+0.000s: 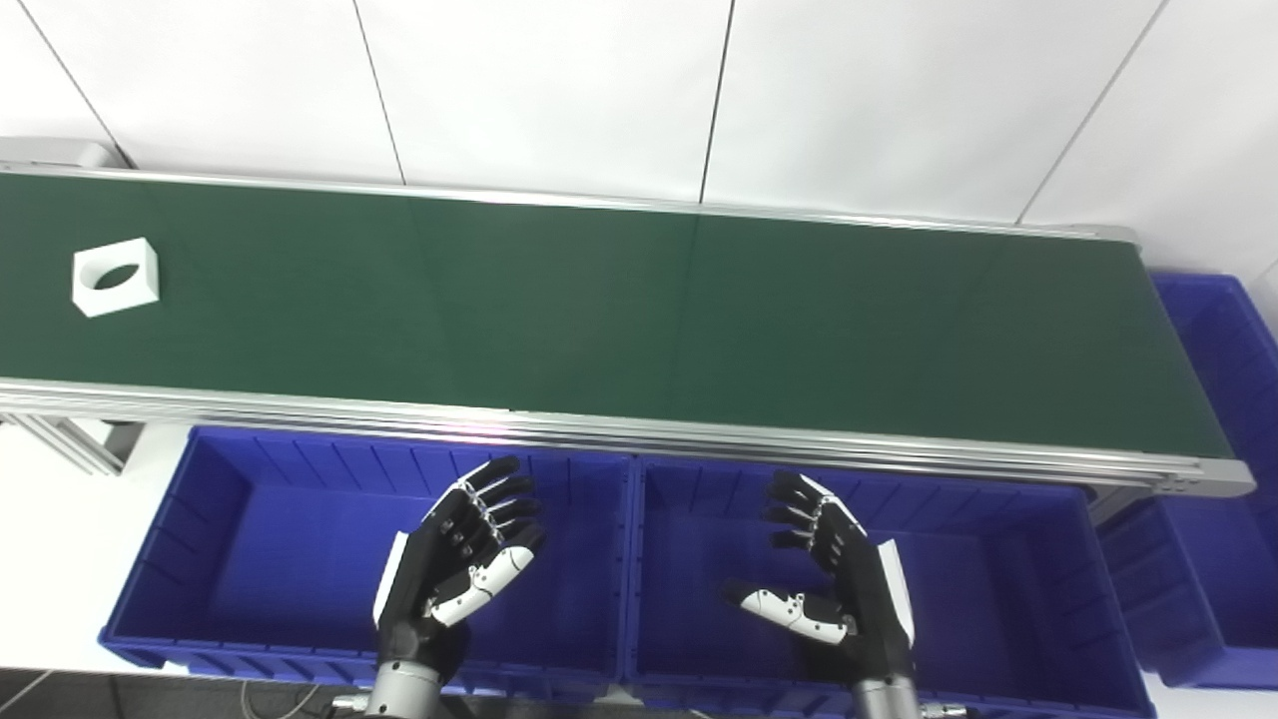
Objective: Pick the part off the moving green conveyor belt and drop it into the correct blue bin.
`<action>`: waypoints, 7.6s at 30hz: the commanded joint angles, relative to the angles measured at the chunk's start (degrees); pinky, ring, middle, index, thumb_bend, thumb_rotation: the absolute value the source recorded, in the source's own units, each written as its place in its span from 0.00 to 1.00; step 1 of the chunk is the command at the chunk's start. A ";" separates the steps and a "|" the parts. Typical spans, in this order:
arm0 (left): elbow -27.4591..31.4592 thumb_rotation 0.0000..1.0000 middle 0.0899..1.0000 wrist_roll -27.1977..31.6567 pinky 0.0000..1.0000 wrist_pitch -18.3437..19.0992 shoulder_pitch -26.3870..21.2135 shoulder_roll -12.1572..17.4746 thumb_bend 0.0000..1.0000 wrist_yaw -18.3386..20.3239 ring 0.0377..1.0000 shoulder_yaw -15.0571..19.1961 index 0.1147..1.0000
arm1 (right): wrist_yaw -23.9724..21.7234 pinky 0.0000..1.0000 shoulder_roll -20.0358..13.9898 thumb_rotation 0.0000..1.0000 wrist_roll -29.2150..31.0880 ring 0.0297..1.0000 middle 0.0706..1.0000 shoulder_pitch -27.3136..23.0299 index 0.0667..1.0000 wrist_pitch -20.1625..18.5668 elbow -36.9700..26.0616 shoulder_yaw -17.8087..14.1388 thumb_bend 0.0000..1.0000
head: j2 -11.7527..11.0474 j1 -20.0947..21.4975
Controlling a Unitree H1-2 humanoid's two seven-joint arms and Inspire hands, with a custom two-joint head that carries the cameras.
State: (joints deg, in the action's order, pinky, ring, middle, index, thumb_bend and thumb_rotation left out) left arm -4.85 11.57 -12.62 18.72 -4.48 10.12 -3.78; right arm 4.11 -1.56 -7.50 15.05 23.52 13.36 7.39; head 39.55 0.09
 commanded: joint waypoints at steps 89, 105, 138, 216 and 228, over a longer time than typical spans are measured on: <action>-13.05 0.00 0.61 -0.47 0.53 -13.27 -3.43 -2.61 0.73 0.35 0.55 -1.00 0.63 | -2.01 0.62 -2.26 0.00 5.57 0.71 0.76 -2.12 0.77 3.40 7.16 0.07 0.67 | -16.26 -10.11; -10.29 0.00 0.61 0.25 0.53 -11.50 -3.19 -2.22 0.72 0.28 0.56 -0.83 0.63 | -1.41 0.60 -2.36 0.00 5.04 0.70 0.75 -2.51 0.76 3.40 7.16 0.23 0.69 | -15.07 -10.39; 11.74 0.01 0.59 4.08 0.55 -3.48 -8.58 11.78 0.81 13.86 0.57 -8.78 0.61 | -0.60 0.62 -1.21 0.00 3.93 0.71 0.76 -2.63 0.77 3.38 6.09 0.78 0.70 | -12.84 -7.68; -25.51 0.26 0.97 -49.33 1.00 13.13 -52.41 26.28 0.92 -0.84 1.00 -13.85 0.94 | 1.71 0.59 -1.60 0.00 3.38 0.67 0.72 -4.66 0.75 3.37 6.90 2.78 0.73 | -11.59 -3.23; -30.84 0.00 0.86 -45.41 1.00 10.47 -52.46 26.16 0.90 0.69 0.99 -14.16 0.84 | 1.98 0.59 -1.50 0.00 2.94 0.67 0.73 -4.14 0.76 3.37 6.45 2.61 0.72 | -10.54 -2.88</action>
State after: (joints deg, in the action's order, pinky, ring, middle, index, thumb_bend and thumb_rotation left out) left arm -35.39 -34.97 -0.23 -30.94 21.02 11.77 -18.70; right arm 5.56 -3.42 -4.41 11.25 24.64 21.68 10.20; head 28.83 -2.81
